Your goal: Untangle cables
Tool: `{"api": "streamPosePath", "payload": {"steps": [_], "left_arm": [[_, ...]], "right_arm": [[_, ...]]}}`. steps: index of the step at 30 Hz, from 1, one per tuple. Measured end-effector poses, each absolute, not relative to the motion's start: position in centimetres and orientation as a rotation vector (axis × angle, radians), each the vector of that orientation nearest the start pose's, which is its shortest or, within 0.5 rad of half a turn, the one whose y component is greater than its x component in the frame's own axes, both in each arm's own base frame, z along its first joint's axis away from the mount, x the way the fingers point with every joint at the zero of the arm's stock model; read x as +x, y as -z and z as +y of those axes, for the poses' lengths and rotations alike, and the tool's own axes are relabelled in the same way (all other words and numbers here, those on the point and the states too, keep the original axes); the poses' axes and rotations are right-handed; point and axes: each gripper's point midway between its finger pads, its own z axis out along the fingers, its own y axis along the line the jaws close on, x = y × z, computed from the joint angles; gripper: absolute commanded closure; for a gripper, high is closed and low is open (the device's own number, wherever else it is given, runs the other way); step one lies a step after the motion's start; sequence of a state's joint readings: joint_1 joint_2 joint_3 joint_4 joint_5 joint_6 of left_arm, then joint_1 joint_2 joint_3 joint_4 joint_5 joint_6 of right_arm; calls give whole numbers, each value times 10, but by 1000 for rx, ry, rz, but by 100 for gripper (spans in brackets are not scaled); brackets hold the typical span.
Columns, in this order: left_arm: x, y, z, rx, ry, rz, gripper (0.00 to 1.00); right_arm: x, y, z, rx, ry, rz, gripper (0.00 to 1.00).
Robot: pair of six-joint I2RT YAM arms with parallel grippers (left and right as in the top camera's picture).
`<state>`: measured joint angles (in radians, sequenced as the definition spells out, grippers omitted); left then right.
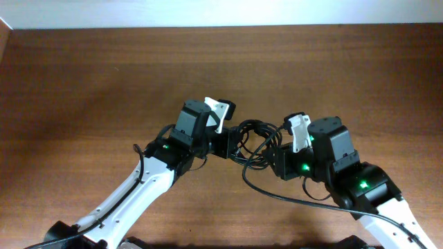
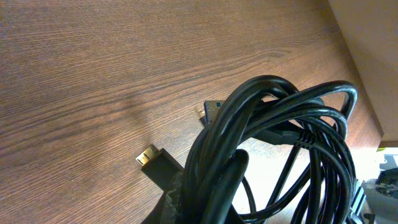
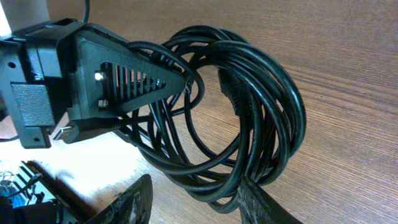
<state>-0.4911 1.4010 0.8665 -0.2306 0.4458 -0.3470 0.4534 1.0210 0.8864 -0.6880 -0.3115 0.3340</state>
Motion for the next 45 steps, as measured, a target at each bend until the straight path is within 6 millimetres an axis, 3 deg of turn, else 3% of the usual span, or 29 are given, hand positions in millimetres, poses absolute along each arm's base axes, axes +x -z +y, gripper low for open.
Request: {"api": "streamPosePath", "payload": {"steps": [4, 9, 13, 20, 25, 31, 32, 33, 34, 36, 40, 45], "left_arm": [[302, -142, -246, 408, 921, 2399, 100], [302, -142, -246, 408, 921, 2399, 100], [302, -142, -245, 407, 918, 2399, 100], [305, -141, -243, 397, 894, 2400, 100], [314, -139, -236, 317, 823, 2402, 100], [321, -137, -228, 232, 771, 2412, 100], [322, -136, -227, 213, 761, 2414, 100], [324, -134, -223, 199, 729, 2418, 100], [327, -132, -217, 177, 689, 2425, 100], [330, -131, -211, 154, 651, 2423, 100], [332, -130, -209, 148, 638, 2421, 100], [326, -131, -216, 175, 696, 2429, 100]], "right_arm": [[241, -183, 167, -272, -659, 2489, 48], [249, -168, 169, -261, -633, 2536, 69], [254, -158, 171, -260, -627, 2565, 96], [254, -159, 174, -265, -650, 2561, 96], [241, -191, 172, -286, -705, 2458, 96], [232, -189, 158, -252, -634, 2485, 96], [233, -187, 154, -219, -609, 2496, 93], [233, -186, 151, -192, -599, 2506, 81], [234, -180, 136, -95, -509, 2532, 63], [237, -178, 127, -29, -447, 2534, 55], [239, -178, 123, 13, -428, 2530, 54], [247, -189, 141, -23, -546, 2476, 55]]}}
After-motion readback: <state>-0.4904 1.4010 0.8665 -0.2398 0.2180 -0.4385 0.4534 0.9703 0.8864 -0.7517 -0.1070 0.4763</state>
